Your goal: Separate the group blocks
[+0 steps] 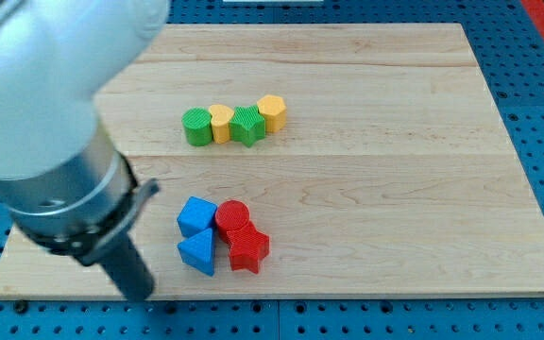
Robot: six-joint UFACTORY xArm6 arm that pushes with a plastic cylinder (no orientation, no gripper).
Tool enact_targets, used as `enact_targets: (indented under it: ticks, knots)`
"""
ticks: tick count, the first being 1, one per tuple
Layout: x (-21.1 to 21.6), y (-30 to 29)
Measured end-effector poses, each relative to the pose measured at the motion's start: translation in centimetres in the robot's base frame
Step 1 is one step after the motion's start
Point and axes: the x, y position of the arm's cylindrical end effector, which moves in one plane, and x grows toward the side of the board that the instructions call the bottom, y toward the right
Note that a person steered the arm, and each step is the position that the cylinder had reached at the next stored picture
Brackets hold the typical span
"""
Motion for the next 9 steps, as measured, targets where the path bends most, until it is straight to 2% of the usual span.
enact_targets:
  ticks: [1, 2, 4, 6, 8, 9]
  knots:
    - [0.2, 4.9]
    - [0.1, 6.6]
    - [-1.7, 6.9]
    - [-6.0, 3.2]
    - [-10.3, 3.3]
    - [-11.0, 4.8]
